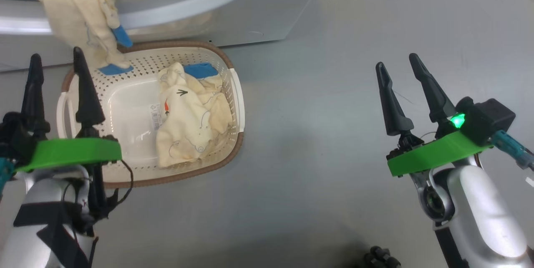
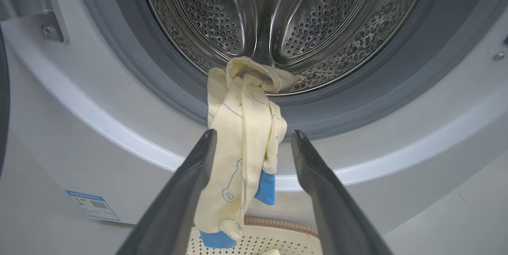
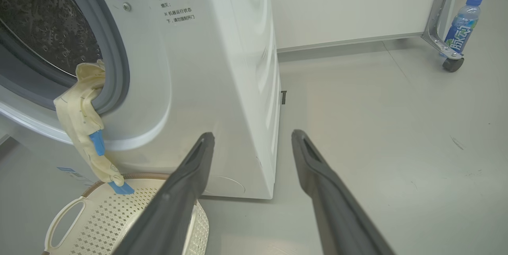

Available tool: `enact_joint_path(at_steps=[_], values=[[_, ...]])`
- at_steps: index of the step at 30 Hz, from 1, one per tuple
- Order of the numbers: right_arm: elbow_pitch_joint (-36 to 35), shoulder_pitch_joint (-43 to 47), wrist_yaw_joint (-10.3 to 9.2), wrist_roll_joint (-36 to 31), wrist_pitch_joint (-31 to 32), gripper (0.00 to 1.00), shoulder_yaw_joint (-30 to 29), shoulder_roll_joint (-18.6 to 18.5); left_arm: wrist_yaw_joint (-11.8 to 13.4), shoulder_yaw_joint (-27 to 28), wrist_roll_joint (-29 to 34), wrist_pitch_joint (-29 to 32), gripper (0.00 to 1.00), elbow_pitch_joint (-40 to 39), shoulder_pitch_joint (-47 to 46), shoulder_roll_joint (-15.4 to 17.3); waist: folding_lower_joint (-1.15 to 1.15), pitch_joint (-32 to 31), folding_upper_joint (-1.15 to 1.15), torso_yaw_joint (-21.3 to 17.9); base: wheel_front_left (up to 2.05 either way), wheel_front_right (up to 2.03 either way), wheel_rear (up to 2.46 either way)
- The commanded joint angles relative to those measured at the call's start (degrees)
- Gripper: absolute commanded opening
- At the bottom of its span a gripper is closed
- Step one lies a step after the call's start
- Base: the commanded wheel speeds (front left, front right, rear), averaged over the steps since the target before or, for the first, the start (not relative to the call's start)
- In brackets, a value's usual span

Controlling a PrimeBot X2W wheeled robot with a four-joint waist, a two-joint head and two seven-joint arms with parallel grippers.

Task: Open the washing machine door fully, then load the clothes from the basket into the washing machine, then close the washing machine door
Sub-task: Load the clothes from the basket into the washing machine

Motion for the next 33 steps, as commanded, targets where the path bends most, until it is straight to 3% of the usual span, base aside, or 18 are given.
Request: enact_joint_path(at_steps=[1, 14, 22, 33], values=[[-1.4, -0.32, -0.02, 0.32, -0.55, 1.0, 1.35, -0.66, -0.56, 1.66, -0.38, -0.11, 1.0, -0.61, -2.13, 1.47, -0.01, 0.6, 0.0, -0.65, 0.0, 0.0, 0.0], [-2.01, -1.15, -0.02, 0.05, -0.55, 1.0, 1.3, -1.07, -3.87, 0.38, -1.8, -0.08, 1.0, 12.46, -12.23, 1.66, -0.01, 6.93, 0.0, -2.54, 0.0, 0.0, 0.0], [-2.71, -1.55, -0.02, 0.0, -0.55, 1.0, 1.04, -0.95, -5.8, 0.23, -2.94, -1.24, 1.0, 19.35, -16.38, 0.11, -0.01, 10.2, 0.0, -2.4, 0.0, 0.0, 0.0], [-3.18, -1.95, -0.02, -0.28, -0.55, 1.0, 1.02, -0.89, -8.95, 1.9, -3.26, -1.9, 1.0, 22.75, -21.55, -1.19, -0.01, 13.08, 0.0, -2.01, 0.0, 0.0, 0.0]])
